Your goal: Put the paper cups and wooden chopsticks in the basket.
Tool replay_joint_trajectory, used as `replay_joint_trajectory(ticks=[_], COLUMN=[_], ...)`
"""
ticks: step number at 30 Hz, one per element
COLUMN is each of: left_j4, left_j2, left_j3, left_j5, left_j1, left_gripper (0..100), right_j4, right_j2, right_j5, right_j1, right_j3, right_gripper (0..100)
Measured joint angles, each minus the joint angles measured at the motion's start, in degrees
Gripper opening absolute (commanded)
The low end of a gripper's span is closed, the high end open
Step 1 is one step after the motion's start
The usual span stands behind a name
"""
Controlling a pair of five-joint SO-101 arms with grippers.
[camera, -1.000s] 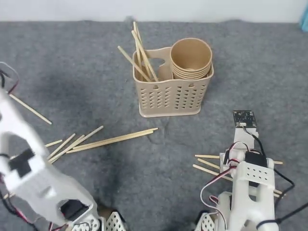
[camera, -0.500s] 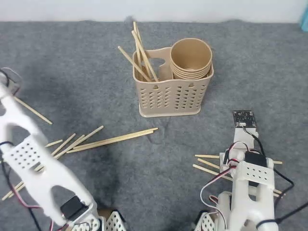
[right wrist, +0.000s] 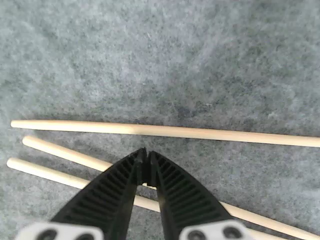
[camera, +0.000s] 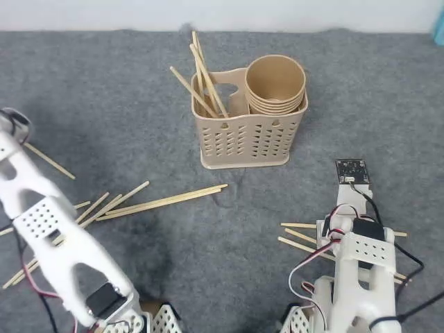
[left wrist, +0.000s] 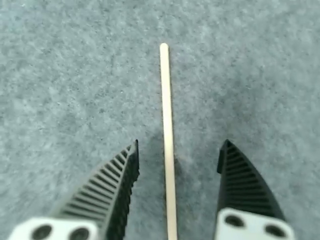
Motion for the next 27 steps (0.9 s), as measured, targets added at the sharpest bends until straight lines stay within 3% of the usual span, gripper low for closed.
replay_joint_trajectory(ticks=[6,11,19,27], left_j4=[0.0,0.0,15.21,18.02], left_j2=[3.52,5.8,5.8,5.36], left_j3=[-0.18,-1.58,-6.86,-7.56], left_j5=[0.0,0.0,0.0,0.09], left_j1=[0.0,0.18,3.16,3.78], left_gripper=[23,1,1,1], right_j4=[0.0,0.0,0.0,0.0], right_j2=[0.0,0.0,0.0,0.0], right_j5=[0.0,0.0,0.0,0.0], right_j1=[0.0,0.0,0.0,0.0], right_j3=[0.0,0.0,0.0,0.0], right_gripper=[0.8,0.8,0.8,0.8])
